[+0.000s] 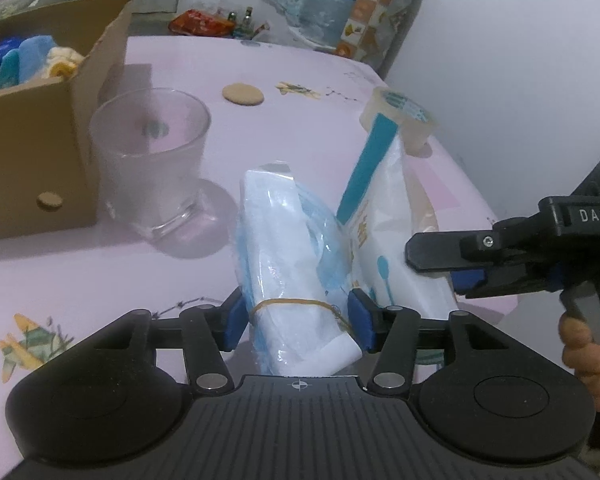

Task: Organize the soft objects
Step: 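Carry the mask bag and ziplock bag over the box with both tools, then release the mask bag with the left tool while the right tool releases the ziplock bag, then reach the right tool to the round tan sponge disc and grasp it, then lift the sponge disc with the right tool toward the left tool, then grasp the sponge disc with the left tool while the right tool holds it, then open the left tool while the right tool carries the sponge disc over the box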

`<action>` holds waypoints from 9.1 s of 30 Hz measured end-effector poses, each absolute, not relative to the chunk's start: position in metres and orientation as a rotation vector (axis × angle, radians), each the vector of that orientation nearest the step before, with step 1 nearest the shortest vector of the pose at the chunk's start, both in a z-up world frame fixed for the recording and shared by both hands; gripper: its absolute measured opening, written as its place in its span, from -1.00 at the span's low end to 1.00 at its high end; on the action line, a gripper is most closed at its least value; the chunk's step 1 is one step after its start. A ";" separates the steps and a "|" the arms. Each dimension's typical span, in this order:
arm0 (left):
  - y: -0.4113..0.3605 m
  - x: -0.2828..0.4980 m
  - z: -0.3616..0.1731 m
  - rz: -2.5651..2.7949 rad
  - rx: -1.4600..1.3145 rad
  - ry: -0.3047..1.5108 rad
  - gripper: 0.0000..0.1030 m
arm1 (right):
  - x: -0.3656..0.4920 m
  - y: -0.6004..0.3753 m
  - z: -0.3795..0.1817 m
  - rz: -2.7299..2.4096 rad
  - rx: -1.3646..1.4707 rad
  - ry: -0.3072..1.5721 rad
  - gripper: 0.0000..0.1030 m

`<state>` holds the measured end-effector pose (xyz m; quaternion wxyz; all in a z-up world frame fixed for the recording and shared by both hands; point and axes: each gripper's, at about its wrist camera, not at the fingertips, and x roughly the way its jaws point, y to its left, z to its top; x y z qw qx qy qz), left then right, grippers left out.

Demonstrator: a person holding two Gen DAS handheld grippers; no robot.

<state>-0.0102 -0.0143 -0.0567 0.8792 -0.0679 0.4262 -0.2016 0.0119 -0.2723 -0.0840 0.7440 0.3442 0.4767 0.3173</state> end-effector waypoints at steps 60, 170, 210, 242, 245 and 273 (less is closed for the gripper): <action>0.207 0.129 -0.006 -0.021 -0.381 0.832 -0.25 | 0.218 0.030 -0.018 0.926 0.390 1.263 0.18; 0.055 -0.060 0.011 -0.205 -0.137 0.696 0.99 | 0.006 -0.191 -0.079 0.689 -0.118 0.895 0.10; -0.058 0.000 -0.088 -0.422 0.109 0.778 0.27 | 0.050 -0.244 -0.113 0.761 0.735 1.073 0.34; -0.041 0.003 -0.081 -0.370 -0.019 0.799 -0.33 | 0.059 -0.233 -0.130 0.665 0.764 1.107 -0.48; -0.039 0.000 -0.075 -0.401 -0.021 0.796 -0.33 | 0.052 -0.235 -0.123 0.683 0.774 1.089 -0.61; 0.120 -0.009 0.030 -0.094 -0.268 0.499 0.09 | 0.113 -0.043 0.026 1.100 0.412 0.995 -0.62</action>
